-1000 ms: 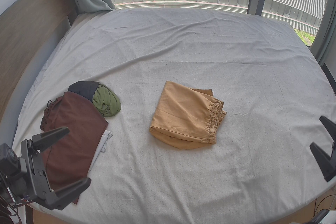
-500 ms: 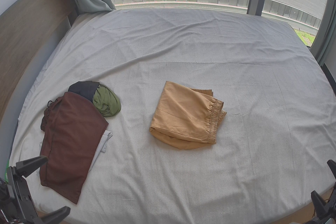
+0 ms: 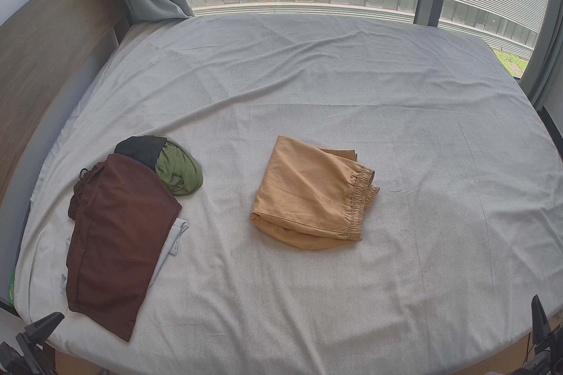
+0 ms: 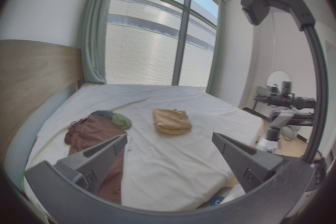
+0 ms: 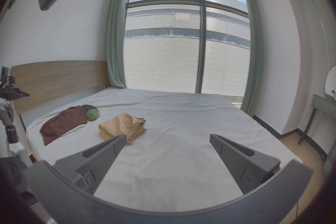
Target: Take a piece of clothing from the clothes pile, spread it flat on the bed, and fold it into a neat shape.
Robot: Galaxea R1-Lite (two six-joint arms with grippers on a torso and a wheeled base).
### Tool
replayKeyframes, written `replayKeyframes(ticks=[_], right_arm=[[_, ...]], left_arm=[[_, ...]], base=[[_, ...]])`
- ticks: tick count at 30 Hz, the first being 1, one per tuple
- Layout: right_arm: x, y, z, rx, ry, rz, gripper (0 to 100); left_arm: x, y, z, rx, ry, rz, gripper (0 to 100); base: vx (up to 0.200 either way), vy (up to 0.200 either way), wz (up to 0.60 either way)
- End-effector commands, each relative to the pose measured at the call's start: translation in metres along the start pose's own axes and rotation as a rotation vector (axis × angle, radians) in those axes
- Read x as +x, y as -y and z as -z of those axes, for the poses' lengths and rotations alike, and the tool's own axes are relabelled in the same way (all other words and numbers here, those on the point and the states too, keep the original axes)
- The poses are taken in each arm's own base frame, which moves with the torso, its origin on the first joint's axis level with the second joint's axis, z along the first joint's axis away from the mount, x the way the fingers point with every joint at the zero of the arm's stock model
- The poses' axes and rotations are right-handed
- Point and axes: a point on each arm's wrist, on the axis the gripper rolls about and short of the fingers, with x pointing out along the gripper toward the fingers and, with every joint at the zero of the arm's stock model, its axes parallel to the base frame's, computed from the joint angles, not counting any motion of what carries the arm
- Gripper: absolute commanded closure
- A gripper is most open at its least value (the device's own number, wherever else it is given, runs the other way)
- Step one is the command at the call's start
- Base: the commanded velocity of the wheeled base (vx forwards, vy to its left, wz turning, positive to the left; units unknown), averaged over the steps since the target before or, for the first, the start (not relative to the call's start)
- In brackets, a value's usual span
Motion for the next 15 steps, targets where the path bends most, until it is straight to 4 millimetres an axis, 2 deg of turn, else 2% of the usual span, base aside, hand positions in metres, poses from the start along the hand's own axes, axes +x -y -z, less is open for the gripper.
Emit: replayKeyframes(ticks=[1,12,15], right_arm=[[-0.0006,0.0010,0.0064,-0.004,-0.013,0.068,0],[-0.0006,0.0002,0.0063,0.005,-0.011,0.033,0],[-0.0006,-0.0006,0.0063,0.007,-0.008,0.001,0]], left_arm=[[-0.0081,0.0029,0.0103,0.033,0.073,-0.179,0],[-0.0101,-0.0034,0.0120,0.035,0.057,-0.475,0],[-0.0106,-0.0046,0.0194,0.018,-0.018,-0.535,0]], base=[[0.000,0.000,0.00],[0.000,0.000,0.00],[0.000,0.000,0.00]])
